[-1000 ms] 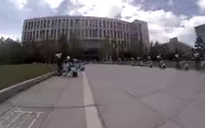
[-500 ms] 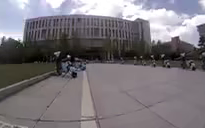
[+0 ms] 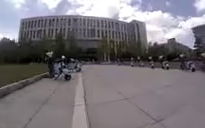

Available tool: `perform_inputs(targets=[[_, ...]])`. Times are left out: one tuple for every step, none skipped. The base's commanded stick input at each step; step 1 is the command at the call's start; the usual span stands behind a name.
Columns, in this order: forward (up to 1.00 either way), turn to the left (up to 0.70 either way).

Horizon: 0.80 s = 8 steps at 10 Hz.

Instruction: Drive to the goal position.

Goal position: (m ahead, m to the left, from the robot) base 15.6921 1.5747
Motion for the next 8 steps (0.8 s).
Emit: perform_inputs(targets=[[0.70, 0.00], [0.70, 0.00], [0.70, 0.00], [0.70, 0.00], [0.70, 0.00], [0.70, 0.00], [0.70, 0.02], [0.70, 0.10]])
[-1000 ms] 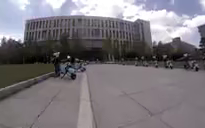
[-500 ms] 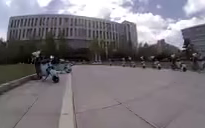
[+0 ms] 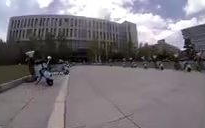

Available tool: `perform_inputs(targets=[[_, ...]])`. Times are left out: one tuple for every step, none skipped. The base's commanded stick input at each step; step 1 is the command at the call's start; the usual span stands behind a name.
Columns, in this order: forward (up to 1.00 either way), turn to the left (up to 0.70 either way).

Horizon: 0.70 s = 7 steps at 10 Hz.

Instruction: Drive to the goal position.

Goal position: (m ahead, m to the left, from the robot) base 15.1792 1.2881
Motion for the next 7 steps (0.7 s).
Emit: perform_inputs(targets=[[0.70, 0.22], [0.70, 0.34], [0.70, 0.26], [0.70, 0.02], [0.70, 0.01], [0.70, 0.01], [0.70, 0.00]])
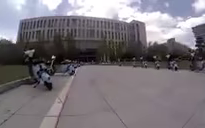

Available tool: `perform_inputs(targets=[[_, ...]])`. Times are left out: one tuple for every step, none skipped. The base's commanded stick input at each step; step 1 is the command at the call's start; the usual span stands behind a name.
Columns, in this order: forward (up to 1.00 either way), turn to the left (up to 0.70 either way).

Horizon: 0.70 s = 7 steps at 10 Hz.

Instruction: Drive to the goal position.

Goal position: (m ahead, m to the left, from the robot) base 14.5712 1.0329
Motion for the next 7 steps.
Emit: perform_inputs(targets=[[0.70, 0.00], [0.70, 0.00], [0.70, 0.00], [0.70, 0.00], [0.70, 0.00], [0.70, 0.00], [0.70, 0.00]])
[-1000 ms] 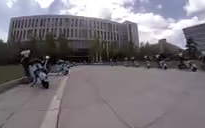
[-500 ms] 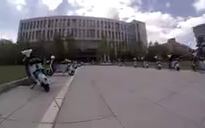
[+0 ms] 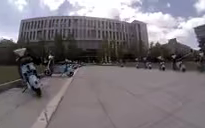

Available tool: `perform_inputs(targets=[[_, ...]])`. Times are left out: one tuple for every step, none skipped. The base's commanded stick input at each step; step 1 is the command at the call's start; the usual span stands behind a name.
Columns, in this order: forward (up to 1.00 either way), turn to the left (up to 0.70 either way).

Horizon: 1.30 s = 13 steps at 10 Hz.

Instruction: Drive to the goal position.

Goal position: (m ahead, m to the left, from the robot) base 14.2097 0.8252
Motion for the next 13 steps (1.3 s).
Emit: perform_inputs(targets=[[0.70, 0.00], [0.70, 0.00], [0.70, 0.00], [0.70, 0.00], [0.70, 0.00], [0.70, 0.00], [0.70, 0.00], [0.70, 0.00], [0.70, 0.00], [0.70, 0.00], [0.70, 0.00], [0.70, 0.01], [0.70, 0.02]])
